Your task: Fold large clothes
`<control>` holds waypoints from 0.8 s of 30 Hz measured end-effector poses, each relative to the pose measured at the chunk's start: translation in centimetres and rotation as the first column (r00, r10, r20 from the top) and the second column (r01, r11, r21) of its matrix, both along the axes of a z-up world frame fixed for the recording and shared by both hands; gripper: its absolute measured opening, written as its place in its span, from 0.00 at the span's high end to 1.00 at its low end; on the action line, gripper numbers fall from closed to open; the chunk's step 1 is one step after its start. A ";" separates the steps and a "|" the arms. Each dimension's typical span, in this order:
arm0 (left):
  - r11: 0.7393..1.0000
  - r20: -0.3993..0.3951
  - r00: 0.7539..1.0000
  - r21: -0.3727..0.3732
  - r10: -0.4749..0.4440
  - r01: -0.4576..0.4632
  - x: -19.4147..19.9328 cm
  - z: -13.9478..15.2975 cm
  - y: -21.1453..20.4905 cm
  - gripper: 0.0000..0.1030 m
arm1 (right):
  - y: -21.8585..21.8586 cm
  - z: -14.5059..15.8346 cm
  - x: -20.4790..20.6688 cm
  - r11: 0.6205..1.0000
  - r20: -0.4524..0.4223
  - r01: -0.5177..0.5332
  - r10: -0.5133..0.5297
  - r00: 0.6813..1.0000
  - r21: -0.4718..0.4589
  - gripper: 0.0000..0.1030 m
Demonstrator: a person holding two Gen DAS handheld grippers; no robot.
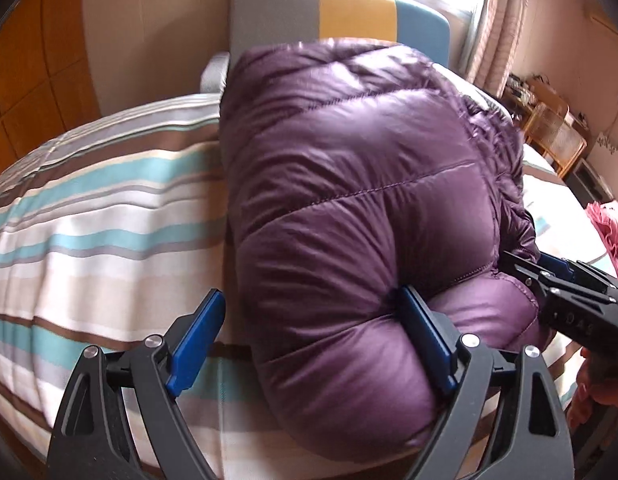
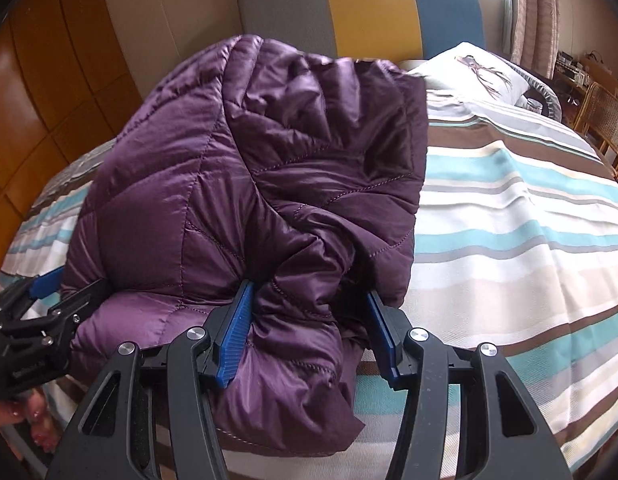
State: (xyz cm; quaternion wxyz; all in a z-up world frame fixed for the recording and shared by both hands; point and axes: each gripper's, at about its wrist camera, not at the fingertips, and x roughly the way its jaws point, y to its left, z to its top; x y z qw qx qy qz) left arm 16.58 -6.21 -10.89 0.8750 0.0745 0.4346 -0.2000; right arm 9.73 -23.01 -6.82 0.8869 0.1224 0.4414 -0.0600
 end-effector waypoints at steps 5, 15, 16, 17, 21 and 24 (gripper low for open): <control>0.999 -0.037 0.999 -0.049 0.007 -0.009 0.3 0.0 0.8 0.15 | -0.4 0.5 -0.2 0.999 -0.021 0.010 -0.009 1.000 0.040 0.48; 0.982 -0.050 0.994 -0.157 0.099 -0.106 2.1 2.6 4.8 0.05 | -5.1 3.0 -0.9 0.976 0.035 0.097 -0.106 0.994 0.195 0.26; 0.983 -0.056 0.993 -0.145 0.101 -0.109 2.3 2.5 4.8 0.05 | -5.3 2.8 -0.5 0.973 0.019 0.098 -0.104 0.994 0.208 0.26; 0.985 -0.060 0.993 -0.137 0.099 -0.106 2.7 2.4 4.7 0.05 | -5.6 2.6 -0.1 0.972 0.006 0.099 -0.103 0.995 0.213 0.26; 0.991 -0.056 0.997 -0.118 0.056 -0.062 3.7 2.6 3.6 0.05 | -6.4 2.3 1.8 0.966 -0.013 0.098 -0.097 0.995 0.237 0.26; 0.992 -0.062 0.998 -0.118 0.026 -0.033 4.4 2.8 2.8 0.05 | -6.7 2.4 2.8 0.950 -0.010 0.098 -0.099 0.995 0.295 0.26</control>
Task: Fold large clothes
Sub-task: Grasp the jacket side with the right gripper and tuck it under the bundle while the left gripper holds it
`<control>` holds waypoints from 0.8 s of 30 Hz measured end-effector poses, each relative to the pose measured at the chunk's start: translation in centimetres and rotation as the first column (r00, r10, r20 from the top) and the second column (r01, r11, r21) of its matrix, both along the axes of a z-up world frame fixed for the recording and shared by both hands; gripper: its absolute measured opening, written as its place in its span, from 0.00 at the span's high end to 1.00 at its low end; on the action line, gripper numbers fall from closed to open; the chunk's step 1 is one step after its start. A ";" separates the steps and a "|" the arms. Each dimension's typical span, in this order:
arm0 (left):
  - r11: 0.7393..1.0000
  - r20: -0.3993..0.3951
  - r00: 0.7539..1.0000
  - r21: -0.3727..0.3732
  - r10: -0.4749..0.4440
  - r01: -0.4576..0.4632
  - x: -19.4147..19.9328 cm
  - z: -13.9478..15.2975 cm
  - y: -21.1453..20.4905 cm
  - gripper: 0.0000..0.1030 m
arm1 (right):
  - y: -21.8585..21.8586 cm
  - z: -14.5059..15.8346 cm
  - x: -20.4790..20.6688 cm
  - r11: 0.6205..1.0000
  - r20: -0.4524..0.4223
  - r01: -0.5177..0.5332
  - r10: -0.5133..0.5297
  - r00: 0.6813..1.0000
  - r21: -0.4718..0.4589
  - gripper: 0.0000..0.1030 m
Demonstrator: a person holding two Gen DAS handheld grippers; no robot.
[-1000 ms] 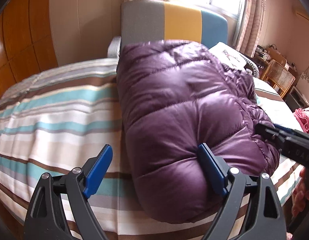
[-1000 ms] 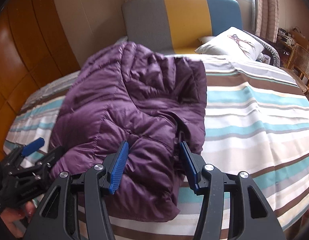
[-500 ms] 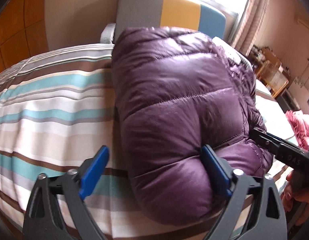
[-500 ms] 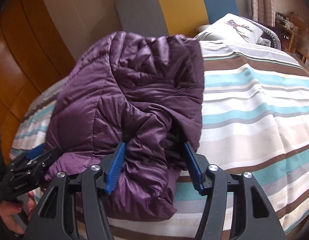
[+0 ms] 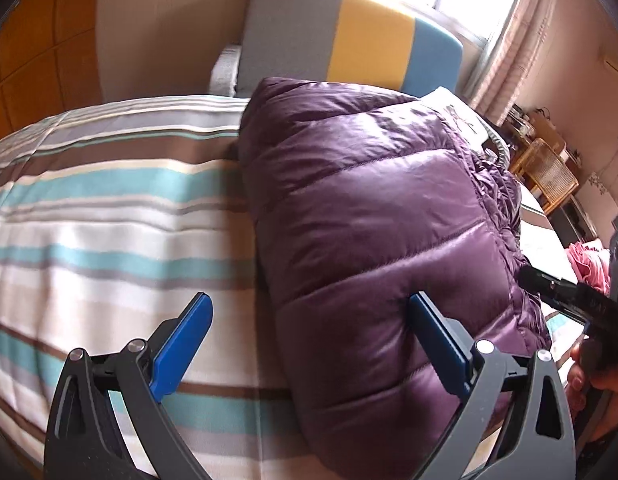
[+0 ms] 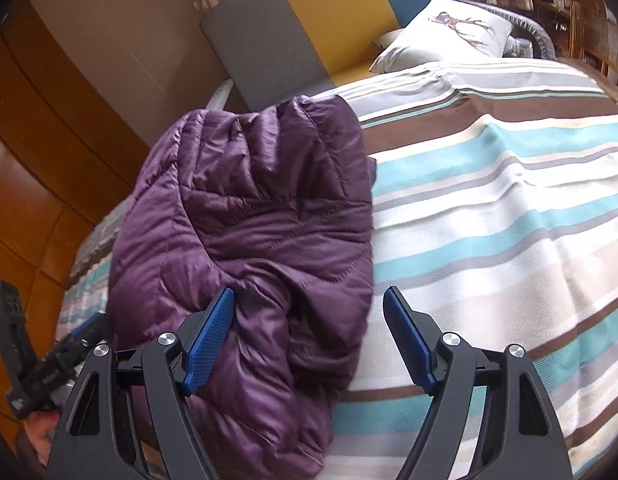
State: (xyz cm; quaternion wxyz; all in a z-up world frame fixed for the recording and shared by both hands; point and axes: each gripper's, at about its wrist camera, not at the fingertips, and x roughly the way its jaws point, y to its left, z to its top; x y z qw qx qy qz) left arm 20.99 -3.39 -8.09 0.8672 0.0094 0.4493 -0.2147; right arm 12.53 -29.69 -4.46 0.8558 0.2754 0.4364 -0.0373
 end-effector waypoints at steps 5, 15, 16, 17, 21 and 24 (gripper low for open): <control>0.999 -0.034 0.998 0.006 -0.044 0.044 1.4 -0.3 -1.0 0.04 | -0.5 -0.8 2.7 1.000 -0.053 -0.017 0.017 0.998 0.017 0.26; 0.993 -0.106 0.989 0.034 -0.105 0.109 3.1 -2.1 -2.2 0.04 | -2.5 -5.2 5.8 0.974 -0.131 -0.037 0.068 0.989 0.225 0.31; 0.994 -0.113 0.988 0.029 -0.104 0.108 3.3 -2.4 -2.2 0.04 | -2.3 -5.1 5.9 0.973 -0.126 -0.051 0.080 0.989 0.223 0.37; 0.994 -0.117 0.988 0.024 -0.105 0.108 3.5 -2.6 -2.3 0.04 | -2.2 -5.1 6.1 0.975 -0.128 -0.055 0.084 0.988 0.216 0.37; 0.991 -0.118 0.984 -0.018 -0.133 0.132 3.3 -2.8 -2.9 0.23 | -2.0 -5.0 6.8 0.978 -0.111 -0.073 0.097 0.989 0.198 0.45; 0.989 -0.094 0.985 -0.009 -0.147 0.146 3.0 -2.8 -3.3 0.30 | -1.7 -4.8 6.6 0.977 -0.076 -0.085 0.102 0.992 0.197 0.53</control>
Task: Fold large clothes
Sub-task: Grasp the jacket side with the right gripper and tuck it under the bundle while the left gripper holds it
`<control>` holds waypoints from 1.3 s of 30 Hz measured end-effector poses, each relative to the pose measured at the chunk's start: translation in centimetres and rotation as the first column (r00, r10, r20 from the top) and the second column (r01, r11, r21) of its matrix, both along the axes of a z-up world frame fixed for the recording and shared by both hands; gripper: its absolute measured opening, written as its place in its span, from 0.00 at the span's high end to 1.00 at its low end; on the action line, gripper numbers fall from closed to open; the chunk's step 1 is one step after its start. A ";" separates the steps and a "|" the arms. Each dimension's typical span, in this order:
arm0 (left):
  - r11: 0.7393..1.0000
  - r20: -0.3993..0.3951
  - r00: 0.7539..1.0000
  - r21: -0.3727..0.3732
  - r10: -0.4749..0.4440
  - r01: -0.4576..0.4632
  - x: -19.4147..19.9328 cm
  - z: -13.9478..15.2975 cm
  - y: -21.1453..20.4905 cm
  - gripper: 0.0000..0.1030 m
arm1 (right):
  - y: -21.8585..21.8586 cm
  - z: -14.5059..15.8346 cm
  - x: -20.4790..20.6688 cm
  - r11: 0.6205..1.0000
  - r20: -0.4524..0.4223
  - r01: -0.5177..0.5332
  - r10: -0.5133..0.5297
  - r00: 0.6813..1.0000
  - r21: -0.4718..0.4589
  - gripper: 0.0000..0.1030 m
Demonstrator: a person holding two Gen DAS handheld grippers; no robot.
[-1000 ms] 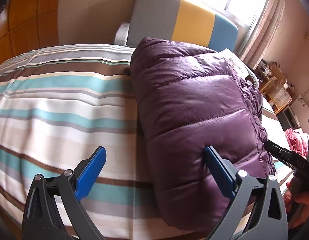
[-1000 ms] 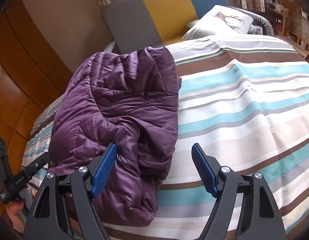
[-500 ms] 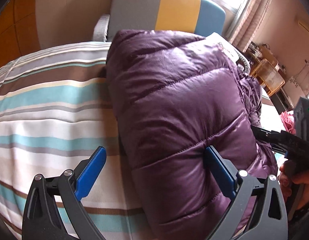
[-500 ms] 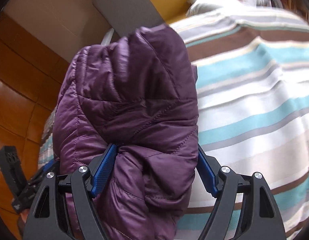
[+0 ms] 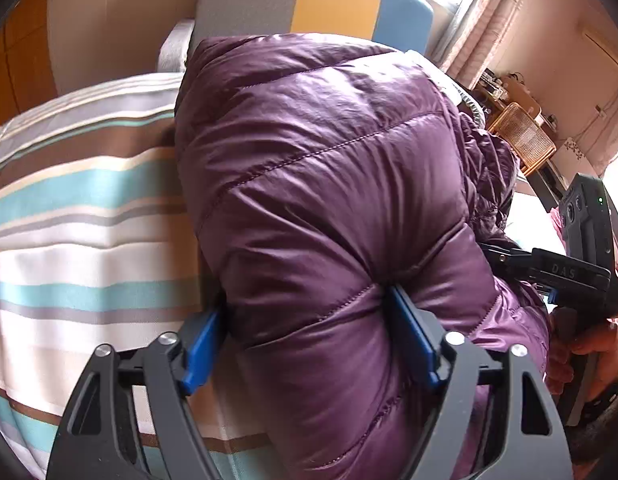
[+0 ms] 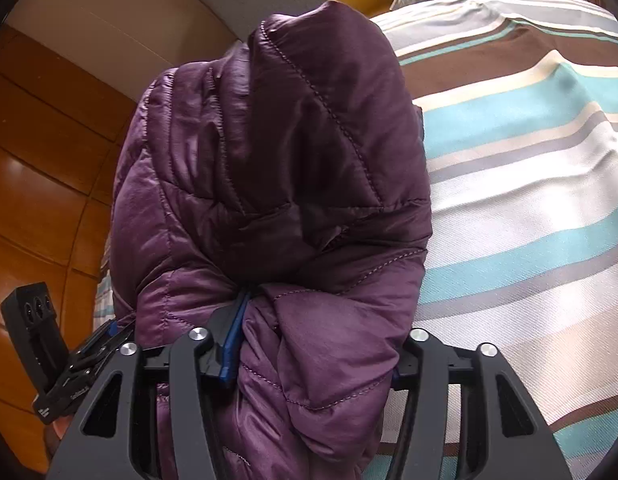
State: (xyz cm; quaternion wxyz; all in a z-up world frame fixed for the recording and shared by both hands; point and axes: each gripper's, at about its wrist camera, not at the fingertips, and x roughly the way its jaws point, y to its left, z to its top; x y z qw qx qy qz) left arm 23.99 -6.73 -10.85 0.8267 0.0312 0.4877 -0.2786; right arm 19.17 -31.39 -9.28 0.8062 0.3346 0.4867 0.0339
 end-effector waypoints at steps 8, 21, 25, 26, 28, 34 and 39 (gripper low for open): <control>1.000 0.134 0.991 0.024 -0.018 0.015 -2.6 2.0 -1.5 0.56 | 1.0 2.3 -1.8 0.997 0.133 0.004 0.006 0.991 -0.073 0.73; 0.999 0.297 0.955 0.028 -0.027 0.019 -3.8 5.6 -1.0 0.65 | 2.9 3.6 -4.3 0.996 0.247 0.006 0.015 0.969 -0.087 0.77; 0.999 0.340 0.940 0.031 -0.021 0.011 -3.5 7.0 -0.5 0.66 | 3.4 3.8 -4.5 0.997 0.277 0.007 0.015 0.961 -0.078 0.77; 0.999 0.350 0.937 0.032 -0.017 0.006 -3.4 7.3 -0.2 0.66 | 3.6 3.9 -4.3 0.997 0.284 0.006 0.016 0.959 -0.077 0.77; 0.999 0.364 0.931 0.034 -0.009 -0.004 -3.1 7.9 0.2 0.66 | 4.1 4.0 -4.0 0.997 0.296 0.000 0.022 0.955 -0.075 0.77; 0.999 0.387 0.921 0.014 0.034 -0.043 -2.0 9.3 2.3 0.66 | 5.1 4.9 -3.5 0.996 0.319 -0.034 0.058 0.946 -0.078 0.77; 0.996 0.383 0.919 -0.010 0.090 -0.093 -0.3 9.6 5.0 0.66 | 5.7 4.5 -1.9 0.993 0.327 -0.076 0.102 0.939 -0.090 0.77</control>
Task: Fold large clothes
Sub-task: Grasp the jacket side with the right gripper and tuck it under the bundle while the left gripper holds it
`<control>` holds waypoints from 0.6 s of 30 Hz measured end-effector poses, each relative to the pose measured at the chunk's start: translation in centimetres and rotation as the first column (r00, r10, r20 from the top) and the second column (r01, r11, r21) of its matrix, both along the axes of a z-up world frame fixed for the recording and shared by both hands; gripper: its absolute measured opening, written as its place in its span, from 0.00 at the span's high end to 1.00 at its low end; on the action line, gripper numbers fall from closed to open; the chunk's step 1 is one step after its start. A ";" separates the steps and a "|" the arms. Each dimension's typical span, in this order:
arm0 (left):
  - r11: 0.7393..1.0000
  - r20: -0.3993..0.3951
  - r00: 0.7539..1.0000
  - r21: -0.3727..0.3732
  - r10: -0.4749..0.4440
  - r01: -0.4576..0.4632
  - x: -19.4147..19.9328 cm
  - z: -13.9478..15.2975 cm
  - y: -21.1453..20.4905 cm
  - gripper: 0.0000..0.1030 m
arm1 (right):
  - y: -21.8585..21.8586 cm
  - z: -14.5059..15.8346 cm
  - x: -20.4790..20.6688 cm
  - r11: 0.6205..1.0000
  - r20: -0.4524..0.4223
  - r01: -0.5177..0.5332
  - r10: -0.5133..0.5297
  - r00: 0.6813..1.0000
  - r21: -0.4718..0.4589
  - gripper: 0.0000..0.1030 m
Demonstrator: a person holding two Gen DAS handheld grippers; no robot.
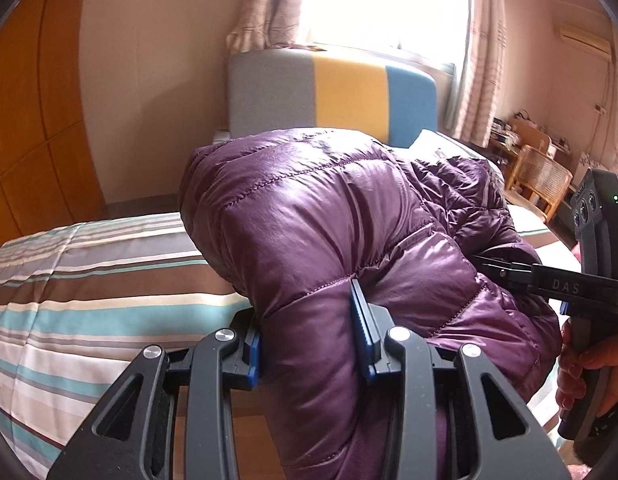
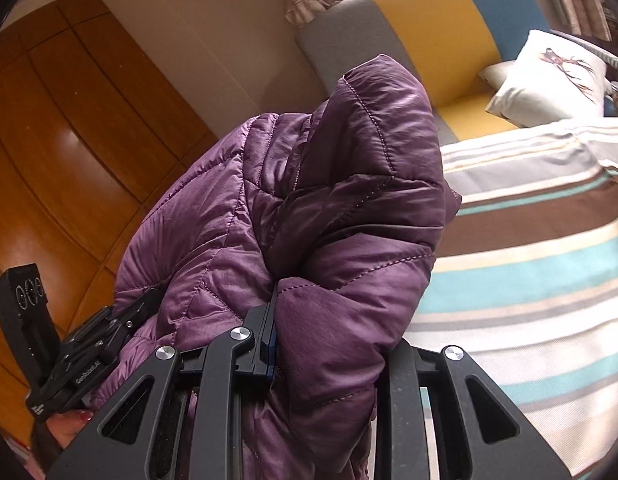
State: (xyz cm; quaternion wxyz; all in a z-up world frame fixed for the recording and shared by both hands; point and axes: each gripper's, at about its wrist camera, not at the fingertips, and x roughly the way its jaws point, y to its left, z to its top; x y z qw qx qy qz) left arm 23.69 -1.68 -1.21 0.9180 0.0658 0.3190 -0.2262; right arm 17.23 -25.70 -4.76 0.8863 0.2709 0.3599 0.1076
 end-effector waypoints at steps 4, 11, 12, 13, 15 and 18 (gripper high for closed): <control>0.999 -0.008 0.999 -0.007 0.039 -0.039 1.6 -0.9 1.9 0.66 | 2.1 -0.8 2.3 1.000 -0.013 -0.027 0.027 1.000 -0.015 0.77; 0.995 -0.042 0.994 -0.016 0.099 -0.100 4.5 -3.2 5.1 0.66 | 4.6 -2.3 5.1 0.993 -0.033 -0.090 0.088 0.996 -0.072 0.78; 0.993 -0.058 0.992 -0.024 0.112 -0.113 4.9 -3.7 5.6 0.65 | 4.9 -2.6 5.3 0.992 -0.038 -0.096 0.093 0.995 -0.084 0.78; 0.992 -0.071 0.990 -0.030 0.121 -0.123 5.1 -4.2 5.9 0.65 | 5.1 -3.1 5.5 0.992 -0.045 -0.096 0.092 0.995 -0.083 0.78; 0.989 -0.106 0.985 -0.040 0.136 -0.141 5.8 -5.5 6.6 0.63 | 5.1 -4.0 5.9 0.994 -0.063 -0.083 0.079 0.995 -0.074 0.78; 0.989 -0.111 0.984 -0.042 0.139 -0.144 5.7 -7.1 6.9 0.59 | 4.3 -5.4 5.9 0.995 -0.074 -0.070 0.066 0.995 -0.064 0.77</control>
